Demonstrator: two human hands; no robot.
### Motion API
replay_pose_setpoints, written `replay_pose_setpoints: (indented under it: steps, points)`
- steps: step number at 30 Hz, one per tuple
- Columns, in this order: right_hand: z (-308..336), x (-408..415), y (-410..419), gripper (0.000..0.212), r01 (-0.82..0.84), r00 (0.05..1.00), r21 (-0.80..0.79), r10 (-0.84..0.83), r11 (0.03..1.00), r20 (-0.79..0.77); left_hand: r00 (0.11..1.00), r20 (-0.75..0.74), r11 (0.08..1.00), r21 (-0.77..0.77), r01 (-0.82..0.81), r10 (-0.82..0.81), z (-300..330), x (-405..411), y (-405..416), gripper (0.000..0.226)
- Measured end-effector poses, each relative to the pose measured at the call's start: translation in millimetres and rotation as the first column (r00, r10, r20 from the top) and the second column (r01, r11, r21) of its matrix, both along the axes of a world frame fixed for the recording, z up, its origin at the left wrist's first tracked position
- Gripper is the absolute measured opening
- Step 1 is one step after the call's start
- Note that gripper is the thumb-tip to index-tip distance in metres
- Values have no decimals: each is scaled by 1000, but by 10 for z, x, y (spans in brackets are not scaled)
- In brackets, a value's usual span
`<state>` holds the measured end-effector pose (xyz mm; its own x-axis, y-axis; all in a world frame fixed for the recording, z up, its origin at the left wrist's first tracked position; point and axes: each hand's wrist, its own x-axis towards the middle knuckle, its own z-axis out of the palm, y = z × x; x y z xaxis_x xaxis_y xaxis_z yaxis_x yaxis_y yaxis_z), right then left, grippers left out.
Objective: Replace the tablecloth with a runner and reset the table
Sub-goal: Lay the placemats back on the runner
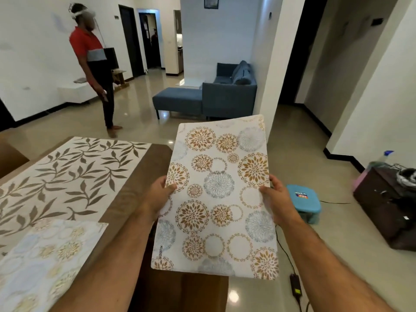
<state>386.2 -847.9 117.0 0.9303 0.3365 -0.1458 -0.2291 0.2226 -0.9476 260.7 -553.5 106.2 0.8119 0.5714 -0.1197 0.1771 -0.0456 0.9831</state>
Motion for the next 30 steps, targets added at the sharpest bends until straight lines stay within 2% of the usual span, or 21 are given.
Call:
replay_pose_setpoints:
  steps: [4, 10, 17, 23, 25, 28, 30]
  points:
    - [-111, 488, -223, 37, -6, 1000, -11, 5, 1000, -16, 999, 8, 998, -40, -43, 44, 17, 402, -313, 18]
    - [-231, 1387, -608, 37, -101, 995, -58, 102, 993, 5, 988, 21, 988, -7, -156, 156, -92, 1164, -832, 17]
    - [-15, 2470, -980, 34, -167, 981, -153, 180, 974, 74, 972, 12, 970, -70, -234, 236, -87, 2054, -1368, 26]
    - [45, 3288, -826, 39, -193, 973, -136, 207, 972, 102, 967, -53, 956, -143, -254, 249, 0, 2702, -1314, 22]
    - [10, 3589, -692, 39, -210, 968, -144, 227, 967, 110, 969, -45, 956, -155, -248, 244, -35, 2910, -1248, 16]
    - [-42, 4066, -415, 39, -246, 956, -180, 269, 952, 118, 979, -13, 963, -175, -204, 205, -106, 3213, -1115, 17]
    - [-58, 4396, -121, 37, -287, 942, -217, 316, 933, 111, 970, 7, 953, -187, -238, 244, -164, 3462, -941, 19]
